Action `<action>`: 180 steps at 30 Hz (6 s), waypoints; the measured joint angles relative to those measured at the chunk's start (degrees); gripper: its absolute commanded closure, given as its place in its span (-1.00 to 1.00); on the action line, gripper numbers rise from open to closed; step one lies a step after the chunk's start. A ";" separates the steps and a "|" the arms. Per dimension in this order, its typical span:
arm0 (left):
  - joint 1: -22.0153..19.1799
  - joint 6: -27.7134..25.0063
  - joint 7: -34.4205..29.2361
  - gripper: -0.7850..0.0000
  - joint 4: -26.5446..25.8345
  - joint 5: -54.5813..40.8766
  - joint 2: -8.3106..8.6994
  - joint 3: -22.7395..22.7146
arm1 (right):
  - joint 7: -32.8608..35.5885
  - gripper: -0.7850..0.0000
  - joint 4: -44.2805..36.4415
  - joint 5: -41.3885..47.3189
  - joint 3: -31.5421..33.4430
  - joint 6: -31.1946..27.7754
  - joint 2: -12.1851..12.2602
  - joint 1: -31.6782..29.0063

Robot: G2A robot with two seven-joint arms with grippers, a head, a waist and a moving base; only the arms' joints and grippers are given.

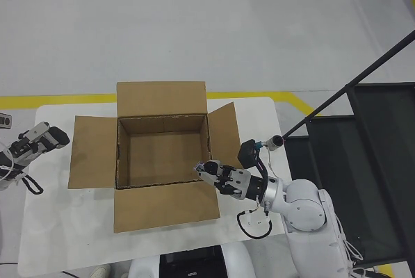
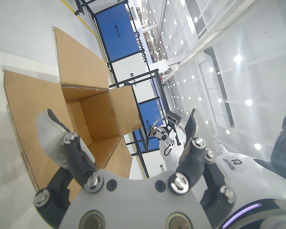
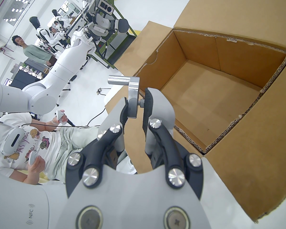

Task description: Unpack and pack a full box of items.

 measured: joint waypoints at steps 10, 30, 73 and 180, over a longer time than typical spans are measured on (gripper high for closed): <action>0.00 0.00 0.00 -1.00 0.00 0.00 0.00 0.00 | 0.00 1.00 0.00 0.00 0.00 0.00 0.00 0.00; 0.00 0.00 0.00 -1.00 0.00 0.00 0.00 0.00 | 0.00 1.00 0.00 0.00 0.00 0.00 0.00 0.00; 0.00 0.00 0.00 -1.00 0.00 0.00 0.00 0.00 | 5.90 1.00 -3.74 9.46 25.48 -6.05 5.37 -9.29; 0.00 0.00 0.00 -1.00 0.00 0.00 0.00 0.00 | -22.39 1.00 24.26 -43.89 6.47 15.34 10.02 -10.36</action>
